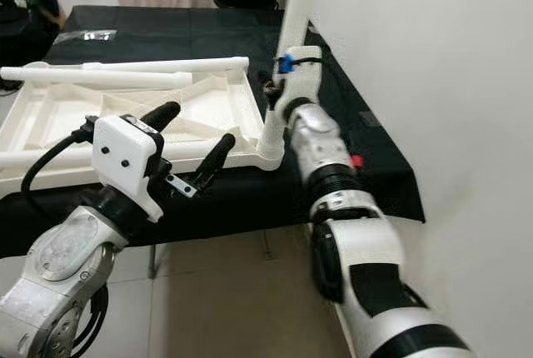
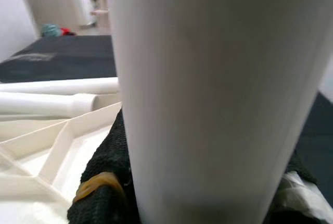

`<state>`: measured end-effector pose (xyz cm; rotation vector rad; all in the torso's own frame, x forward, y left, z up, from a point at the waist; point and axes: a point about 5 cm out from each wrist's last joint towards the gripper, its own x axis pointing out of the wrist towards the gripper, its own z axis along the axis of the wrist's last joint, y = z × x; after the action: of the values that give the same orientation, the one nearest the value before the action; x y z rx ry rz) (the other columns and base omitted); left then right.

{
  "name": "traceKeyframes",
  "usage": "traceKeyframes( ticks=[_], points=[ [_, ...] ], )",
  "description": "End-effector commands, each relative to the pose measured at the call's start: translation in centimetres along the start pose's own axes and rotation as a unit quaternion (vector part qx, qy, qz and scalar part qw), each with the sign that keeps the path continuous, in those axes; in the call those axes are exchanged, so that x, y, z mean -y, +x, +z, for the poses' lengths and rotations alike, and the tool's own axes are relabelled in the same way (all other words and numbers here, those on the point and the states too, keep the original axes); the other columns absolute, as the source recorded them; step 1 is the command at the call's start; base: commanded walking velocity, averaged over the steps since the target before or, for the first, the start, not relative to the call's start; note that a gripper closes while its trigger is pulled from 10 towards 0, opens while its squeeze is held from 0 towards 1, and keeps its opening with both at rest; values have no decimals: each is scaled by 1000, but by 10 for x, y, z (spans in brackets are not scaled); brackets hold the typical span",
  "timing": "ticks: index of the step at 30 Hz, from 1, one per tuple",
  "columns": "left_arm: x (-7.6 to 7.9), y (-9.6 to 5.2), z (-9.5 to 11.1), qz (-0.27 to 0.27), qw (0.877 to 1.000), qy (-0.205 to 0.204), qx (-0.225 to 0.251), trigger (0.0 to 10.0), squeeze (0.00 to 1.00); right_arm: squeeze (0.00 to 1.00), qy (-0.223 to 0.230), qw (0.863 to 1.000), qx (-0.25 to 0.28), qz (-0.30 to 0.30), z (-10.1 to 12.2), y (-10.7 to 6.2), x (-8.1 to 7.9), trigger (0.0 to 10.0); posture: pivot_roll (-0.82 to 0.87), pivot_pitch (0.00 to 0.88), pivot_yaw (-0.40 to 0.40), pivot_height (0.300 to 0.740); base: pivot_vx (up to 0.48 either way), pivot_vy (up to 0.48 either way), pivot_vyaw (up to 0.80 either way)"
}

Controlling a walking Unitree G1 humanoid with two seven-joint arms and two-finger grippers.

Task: Building children table

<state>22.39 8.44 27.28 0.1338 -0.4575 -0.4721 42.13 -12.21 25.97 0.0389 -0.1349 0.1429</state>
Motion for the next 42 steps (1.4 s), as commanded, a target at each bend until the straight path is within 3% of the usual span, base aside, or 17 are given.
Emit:
traceKeyframes(
  ticks=[1,3,5,9,13,14,15,17,18,20,21,24,30,31,35,36,42],
  points=[
    [2,0,0,-4,1000,1,-3,10000,0,0,2,1000,26,-16,5,-1,-8,0,94,131,-88,740,0,0,0],
    [2,0,0,-4,1000,1,-3,10000,0,0,2,1000,26,-16,5,-1,-8,0,94,131,-88,740,0,0,0],
    [2,0,0,-4,1000,1,-4,10000,0,0,29,996,30,-80,3,-3,-30,0,90,129,-89,740,0,0,0],
    [3,0,-1,-3,1000,0,-4,10000,0,0,56,988,15,-142,0,-6,-42,0,89,127,-93,740,0,0,0],
    [4,0,-1,-4,1000,0,-4,10000,0,0,63,988,10,-143,-1,-6,-54,0,89,126,-94,740,0,0,0],
    [4,0,-1,-4,1000,0,-5,10000,0,0,59,990,12,-128,0,-5,-60,588,89,127,-96,740,0,0,0],
    [4,0,-1,-4,1000,0,-5,10000,0,0,54,993,15,-106,2,-5,-67,10000,86,129,-97,740,0,0,0],
    [4,0,-1,-4,1000,0,-5,10000,0,0,54,993,15,-106,2,-5,-67,10000,86,129,-97,740,0,0,0],
    [4,0,-2,-4,1000,0,-6,10000,0,776,51,995,20,-83,4,-4,-71,10000,86,129,-97,740,0,0,0],
    [3,0,-2,-3,1000,0,-7,10000,0,776,50,996,23,-69,5,-4,-73,10000,82,132,-98,740,0,0,0],
    [4,0,-2,-4,1000,-1,-7,10000,0,1000,49,997,33,-53,8,-4,-74,10000,81,132,-97,740,0,0,0],
    [4,0,-2,-4,1000,-3,-7,10000,0,1000,55,996,60,-34,18,-6,-74,10000,80,135,-96,740,0,0,0],
    [4,0,-2,-3,1000,-2,-7,10000,0,1000,44,995,87,11,35,-1,-45,10000,80,140,-98,740,0,0,0],
    [3,0,-2,-2,1000,-1,-7,10000,0,0,46,995,62,70,29,1,-41,10000,78,140,-95,740,0,0,0],
    [3,0,-2,-2,1000,-1,-7,10000,0,0,49,993,53,88,27,1,-40,10000,78,140,-95,740,0,0,0],
    [3,0,-2,-2,1000,-1,-7,10000,0,0,15,986,-8,167,8,-2,-30,10000,79,140,-96,740,0,0,0],
    [3,1,-2,-2,1000,-1,-6,10000,0,0,6,967,-42,252,-3,-9,-10,10000,79,140,-93,740,0,0,0]
  ],
)
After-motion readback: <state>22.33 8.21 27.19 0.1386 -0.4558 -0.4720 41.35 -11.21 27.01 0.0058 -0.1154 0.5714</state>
